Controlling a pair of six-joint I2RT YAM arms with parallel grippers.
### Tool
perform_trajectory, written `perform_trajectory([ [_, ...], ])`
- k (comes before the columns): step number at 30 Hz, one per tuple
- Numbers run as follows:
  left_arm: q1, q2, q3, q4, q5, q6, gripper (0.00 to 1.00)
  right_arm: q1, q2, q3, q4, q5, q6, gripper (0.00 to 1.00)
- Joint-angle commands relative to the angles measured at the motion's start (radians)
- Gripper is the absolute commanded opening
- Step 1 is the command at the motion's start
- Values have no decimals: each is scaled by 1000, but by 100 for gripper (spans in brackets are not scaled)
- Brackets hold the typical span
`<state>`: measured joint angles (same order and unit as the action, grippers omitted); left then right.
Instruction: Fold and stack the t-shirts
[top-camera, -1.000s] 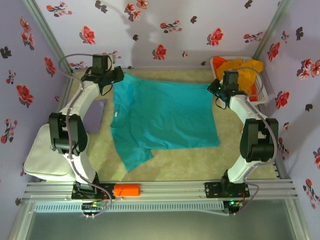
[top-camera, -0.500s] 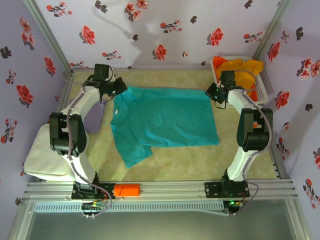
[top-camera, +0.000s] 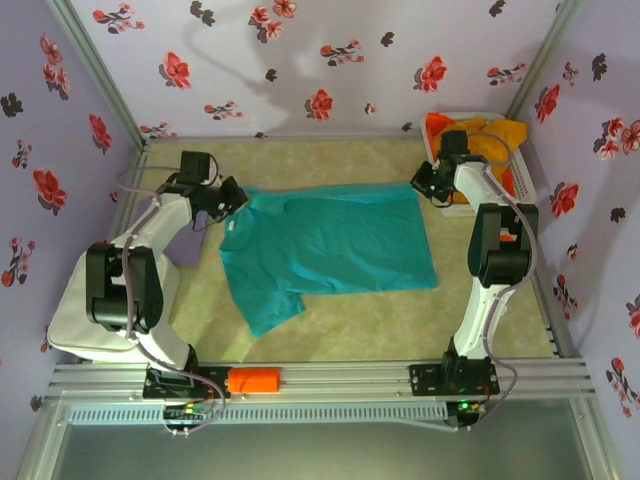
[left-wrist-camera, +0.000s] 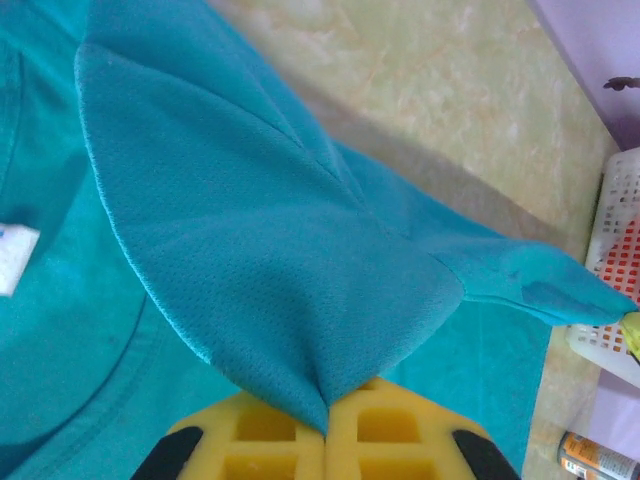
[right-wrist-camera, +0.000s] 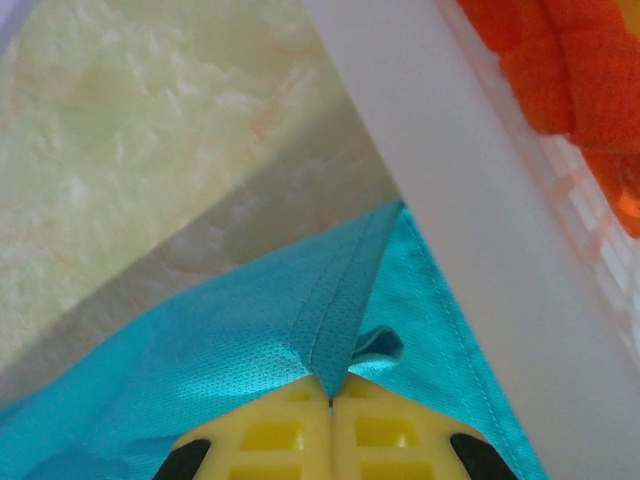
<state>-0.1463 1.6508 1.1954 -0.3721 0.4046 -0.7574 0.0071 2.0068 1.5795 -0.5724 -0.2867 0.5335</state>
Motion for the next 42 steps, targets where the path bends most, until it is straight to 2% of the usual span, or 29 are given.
perform_trajectory([
  [1, 6, -53, -64, 29, 25, -60, 0, -7, 24, 39, -145, 29, -39, 0],
  [10, 4, -199, -176, 13, -13, -82, 2, -2, -16, -7, -183, 64, -65, 0],
  [16, -2, -208, -264, 57, -16, -105, 4, 7, 5, -10, -191, 75, -75, 0],
  [21, -1, -195, -304, 67, -17, -102, 12, 16, 21, 0, -192, 75, -78, 2],
  [25, -2, -198, -329, 28, -35, -76, 40, 23, 0, -2, -185, 64, -82, 30],
  [27, -2, -208, -319, -17, -65, -49, 45, 27, -20, -7, -174, 53, -84, 45],
  [29, -2, -224, -293, -57, -96, -24, 47, 31, -42, -7, -172, 46, -86, 53],
  [36, -4, -174, -155, -101, -121, 25, 46, 78, -108, -20, -117, -24, -94, 60],
  [42, -40, -35, -43, -66, -109, 41, 46, 145, -109, -63, -35, 19, -99, 65],
])
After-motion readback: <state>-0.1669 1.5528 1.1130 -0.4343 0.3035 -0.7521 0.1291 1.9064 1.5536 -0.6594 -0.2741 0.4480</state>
